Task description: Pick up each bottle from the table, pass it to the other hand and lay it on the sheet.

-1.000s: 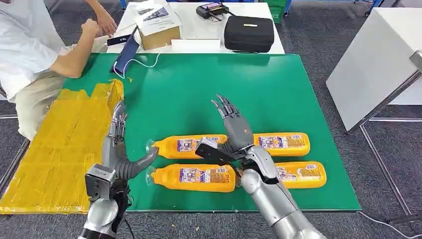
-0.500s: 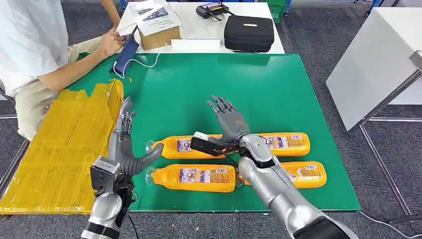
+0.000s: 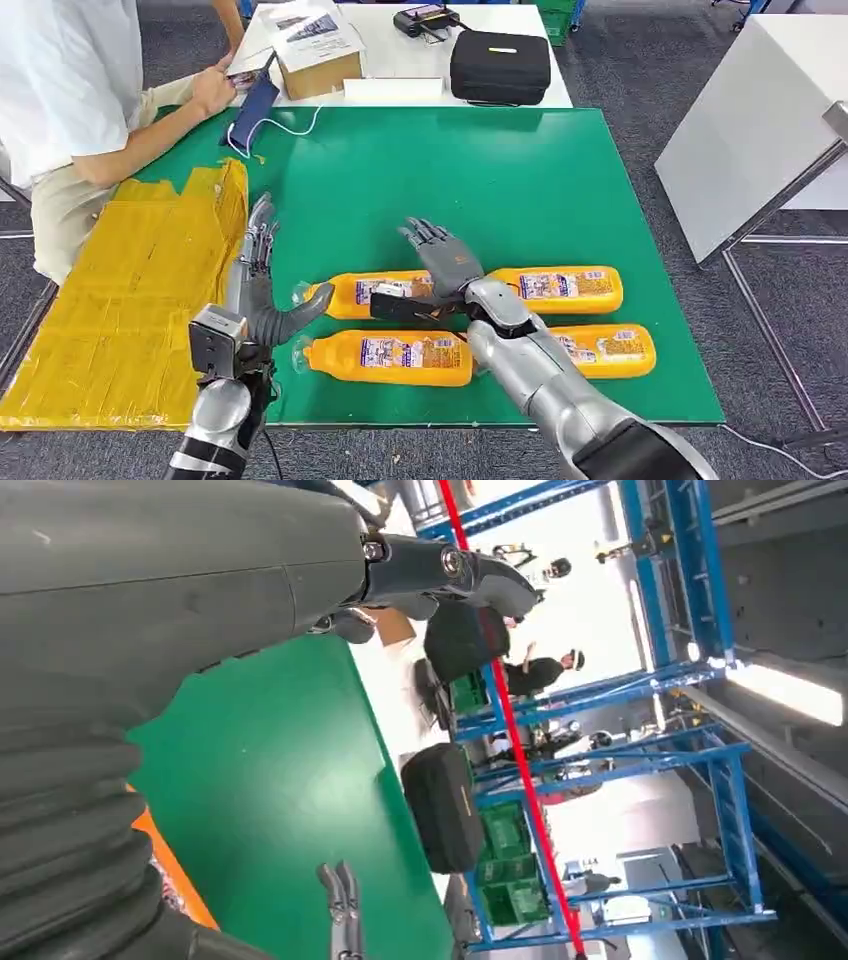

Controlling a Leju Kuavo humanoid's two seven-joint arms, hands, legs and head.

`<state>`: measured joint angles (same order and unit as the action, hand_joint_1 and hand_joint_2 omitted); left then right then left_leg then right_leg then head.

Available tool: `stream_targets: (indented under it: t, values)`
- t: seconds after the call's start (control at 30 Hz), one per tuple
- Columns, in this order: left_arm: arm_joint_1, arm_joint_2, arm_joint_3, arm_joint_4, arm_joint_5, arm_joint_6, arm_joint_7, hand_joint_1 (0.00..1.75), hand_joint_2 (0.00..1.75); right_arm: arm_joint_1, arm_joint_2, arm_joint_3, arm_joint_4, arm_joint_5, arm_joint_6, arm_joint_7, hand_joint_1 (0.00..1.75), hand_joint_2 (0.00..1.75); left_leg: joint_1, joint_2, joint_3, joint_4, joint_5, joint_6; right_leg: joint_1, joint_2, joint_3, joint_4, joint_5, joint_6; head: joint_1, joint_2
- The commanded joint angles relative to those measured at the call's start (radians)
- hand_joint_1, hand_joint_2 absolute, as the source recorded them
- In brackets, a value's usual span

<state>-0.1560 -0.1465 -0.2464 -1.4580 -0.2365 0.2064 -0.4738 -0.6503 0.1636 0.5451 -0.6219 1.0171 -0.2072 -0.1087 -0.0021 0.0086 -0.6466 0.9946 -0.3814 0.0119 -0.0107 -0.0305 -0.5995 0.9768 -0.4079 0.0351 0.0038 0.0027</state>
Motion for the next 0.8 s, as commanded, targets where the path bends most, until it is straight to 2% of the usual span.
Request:
stream_targets:
  t: [0.03, 0.8]
  values:
    - [-0.055, -0.001, -0.002, 0.098, 0.013, -0.005, -0.003, 0.0, 1.75, -0.061, 0.012, 0.045, 0.142, -0.011, 0.014, -0.009, 0.0, 1.75, 0.0, -0.002, 0.005, 0.0, -0.002, -0.001, 0.0, 0.001, 0.006, 0.0, -0.002, -0.001, 0.0, 0.0]
    - [-0.088, -0.013, -0.044, 0.139, 0.008, 0.011, -0.013, 0.0, 1.75, -0.098, 0.01, 0.096, 0.293, 0.054, 0.053, 0.091, 0.0, 1.75, 0.0, -0.003, 0.004, 0.0, -0.002, -0.001, 0.0, 0.0, 0.006, -0.001, -0.002, -0.001, 0.0, 0.0]
